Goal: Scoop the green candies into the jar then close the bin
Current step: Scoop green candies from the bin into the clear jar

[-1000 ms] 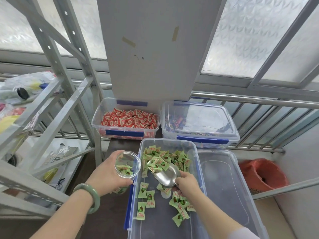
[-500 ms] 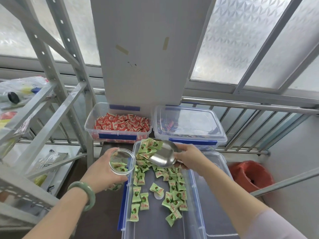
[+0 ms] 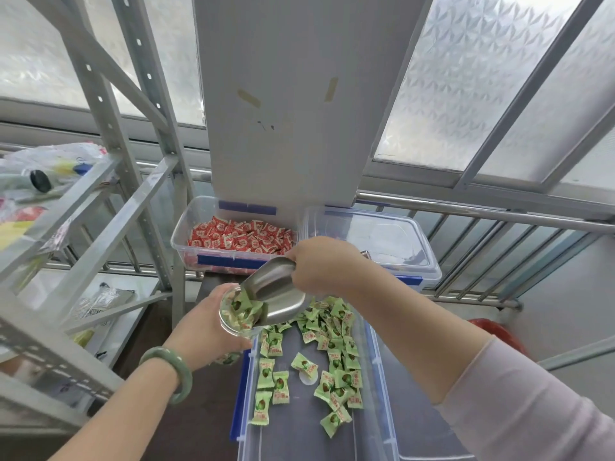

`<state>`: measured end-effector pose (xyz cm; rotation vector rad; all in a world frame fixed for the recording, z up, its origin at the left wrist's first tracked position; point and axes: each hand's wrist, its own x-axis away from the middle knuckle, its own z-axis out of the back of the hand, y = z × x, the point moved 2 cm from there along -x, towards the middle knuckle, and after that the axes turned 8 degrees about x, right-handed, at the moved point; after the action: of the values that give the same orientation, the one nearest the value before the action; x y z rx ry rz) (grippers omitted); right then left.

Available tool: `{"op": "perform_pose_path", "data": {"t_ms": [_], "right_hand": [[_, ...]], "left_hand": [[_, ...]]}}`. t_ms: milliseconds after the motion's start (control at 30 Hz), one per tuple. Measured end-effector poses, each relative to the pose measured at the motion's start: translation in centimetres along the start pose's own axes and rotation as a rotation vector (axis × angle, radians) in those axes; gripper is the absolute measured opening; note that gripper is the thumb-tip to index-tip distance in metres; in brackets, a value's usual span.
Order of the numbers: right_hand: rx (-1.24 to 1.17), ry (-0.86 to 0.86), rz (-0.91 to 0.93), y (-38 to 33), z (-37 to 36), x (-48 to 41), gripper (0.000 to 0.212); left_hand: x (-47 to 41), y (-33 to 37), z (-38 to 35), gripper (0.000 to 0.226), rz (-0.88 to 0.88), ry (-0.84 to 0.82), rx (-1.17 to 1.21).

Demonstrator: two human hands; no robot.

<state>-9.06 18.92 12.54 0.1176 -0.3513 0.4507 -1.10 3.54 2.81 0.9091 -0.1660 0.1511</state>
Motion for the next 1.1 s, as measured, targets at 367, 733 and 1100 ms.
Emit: {"op": "perform_pose_path", "data": {"t_ms": [367,733,1100], "right_hand": [[0.041,0.048,-0.038,0.8,0.8,0.1,0.028],[-0.046,-0.237,-0.399,8.8,-4.8,-1.4,0.024],[-0.243,-0.559,-0.516,8.6,-12.7,-2.4,0.031]], "left_hand": [[-0.5,-1.4,-0.1,0.093,0.038,0.023,0.028],[-1.6,-3.3,-0.7,0.101,0.052,0.048,0.035],[-2.2,-3.2,-1.1,0.097,0.05,0.033,0.017]]}}
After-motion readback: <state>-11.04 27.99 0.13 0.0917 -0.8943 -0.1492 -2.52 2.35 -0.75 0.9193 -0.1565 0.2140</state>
